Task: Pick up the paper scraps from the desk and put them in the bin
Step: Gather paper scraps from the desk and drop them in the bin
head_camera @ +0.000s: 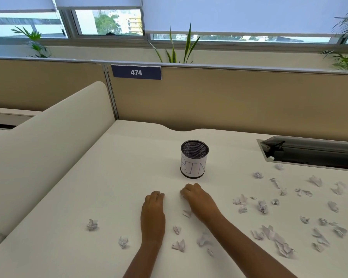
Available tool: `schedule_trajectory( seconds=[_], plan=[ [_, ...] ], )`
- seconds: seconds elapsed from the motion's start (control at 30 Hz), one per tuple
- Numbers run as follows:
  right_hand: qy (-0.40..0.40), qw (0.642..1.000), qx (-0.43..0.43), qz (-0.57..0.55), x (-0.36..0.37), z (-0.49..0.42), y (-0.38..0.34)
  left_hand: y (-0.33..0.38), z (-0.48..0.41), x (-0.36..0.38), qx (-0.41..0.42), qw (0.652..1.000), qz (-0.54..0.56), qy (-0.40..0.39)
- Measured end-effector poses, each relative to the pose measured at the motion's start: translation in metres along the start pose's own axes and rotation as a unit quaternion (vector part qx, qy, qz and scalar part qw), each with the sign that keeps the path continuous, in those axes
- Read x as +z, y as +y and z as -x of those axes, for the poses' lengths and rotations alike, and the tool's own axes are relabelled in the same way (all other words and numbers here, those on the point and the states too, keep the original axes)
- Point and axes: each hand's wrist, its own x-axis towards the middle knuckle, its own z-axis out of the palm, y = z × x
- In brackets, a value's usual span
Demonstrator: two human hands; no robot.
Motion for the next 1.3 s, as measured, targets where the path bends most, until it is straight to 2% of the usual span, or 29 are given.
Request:
schedule_trajectory(
  seconds=[0.07, 0.13, 0.2, 0.27, 0.4, 0.5, 0.67, 0.73, 0.8, 0.87, 1.0, 1.07, 1.2, 1.3],
  plan=[
    [0.001, 1.000, 0.011, -0.011, 0.001, 0.005, 0.010, 0.001, 0.000, -0.001, 0.001, 1.000, 0.015, -0.007],
    [0.016, 0.996, 0.058, -0.067, -0.004, 0.007, 0.017, 0.001, 0.001, -0.001, -0.006, 0.999, 0.037, -0.022],
    [0.052, 0.979, 0.119, -0.154, -0.016, 0.008, 0.023, 0.002, 0.002, -0.002, -0.011, 0.998, 0.050, -0.028],
    [0.117, 0.956, 0.140, -0.231, -0.037, 0.006, 0.027, 0.002, 0.003, -0.004, 0.001, 0.998, 0.048, -0.030],
    [0.288, 0.916, 0.090, -0.264, -0.090, -0.014, 0.025, 0.004, 0.002, -0.007, 0.039, 0.998, 0.037, -0.022],
    [0.332, 0.903, 0.061, -0.267, -0.109, -0.038, 0.024, 0.003, 0.003, -0.008, 0.053, 0.998, 0.036, -0.020],
    [0.221, 0.949, 0.070, -0.212, -0.093, -0.052, 0.030, 0.002, 0.003, -0.007, 0.062, 0.997, 0.033, -0.013],
    [0.262, 0.941, 0.070, -0.201, -0.085, -0.041, 0.029, 0.000, 0.005, -0.006, 0.069, 0.997, 0.032, -0.016],
    [0.327, 0.919, 0.077, -0.205, -0.074, -0.022, 0.028, 0.000, 0.005, -0.004, 0.053, 0.995, 0.082, -0.030],
    [0.332, 0.912, 0.089, -0.222, -0.057, -0.001, 0.027, 0.006, -0.001, -0.008, 0.033, 0.990, 0.137, -0.012],
    [0.220, 0.931, 0.105, -0.272, -0.018, 0.033, 0.025, 0.039, -0.042, -0.027, 0.119, 0.977, 0.172, 0.045],
    [0.173, 0.935, 0.118, -0.286, -0.006, 0.042, 0.022, 0.062, -0.070, -0.034, 0.153, 0.969, 0.190, 0.044],
    [0.129, 0.949, 0.119, -0.264, 0.004, 0.048, 0.010, 0.095, -0.110, -0.035, 0.130, 0.967, 0.220, -0.011],
    [0.072, 0.964, 0.107, -0.232, 0.007, 0.050, -0.002, 0.102, -0.122, -0.027, 0.095, 0.960, 0.239, -0.107]
  ],
)
